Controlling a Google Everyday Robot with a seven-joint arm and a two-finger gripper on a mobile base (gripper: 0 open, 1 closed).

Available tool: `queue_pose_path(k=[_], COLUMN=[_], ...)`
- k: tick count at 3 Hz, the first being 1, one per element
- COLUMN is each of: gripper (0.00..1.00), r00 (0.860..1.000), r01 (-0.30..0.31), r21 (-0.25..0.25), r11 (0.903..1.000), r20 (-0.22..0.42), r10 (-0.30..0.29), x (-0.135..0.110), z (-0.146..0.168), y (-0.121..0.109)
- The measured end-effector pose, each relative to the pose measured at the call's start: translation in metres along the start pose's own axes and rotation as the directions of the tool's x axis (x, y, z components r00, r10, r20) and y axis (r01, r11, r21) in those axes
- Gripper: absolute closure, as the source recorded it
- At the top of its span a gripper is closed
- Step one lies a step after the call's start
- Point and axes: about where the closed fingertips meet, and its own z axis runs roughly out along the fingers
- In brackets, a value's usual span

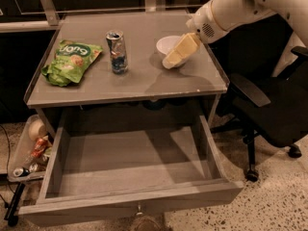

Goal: Place redbull can into top drawer

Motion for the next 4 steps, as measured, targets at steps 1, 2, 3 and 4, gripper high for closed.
queue_pose_path(k=[1,2,3,4], gripper=[0.00,0.00,0.00,0.00], r00=[1.000,0.992,0.964,0.964], r01=[-0.016,-0.004,0.051,0.050], r21=[-0.011,-0.059,-0.151,-0.153], r11=[0.9998,0.9982,0.9872,0.9870], r20=[0.012,0.126,0.266,0.267], r10=[0.017,0.012,-0.009,-0.008], x=[0.006,-0.014,-0.054,-0.054], z=[0.004,0.036,0.077,0.079], y=[0.001,0.007,0.033,0.033])
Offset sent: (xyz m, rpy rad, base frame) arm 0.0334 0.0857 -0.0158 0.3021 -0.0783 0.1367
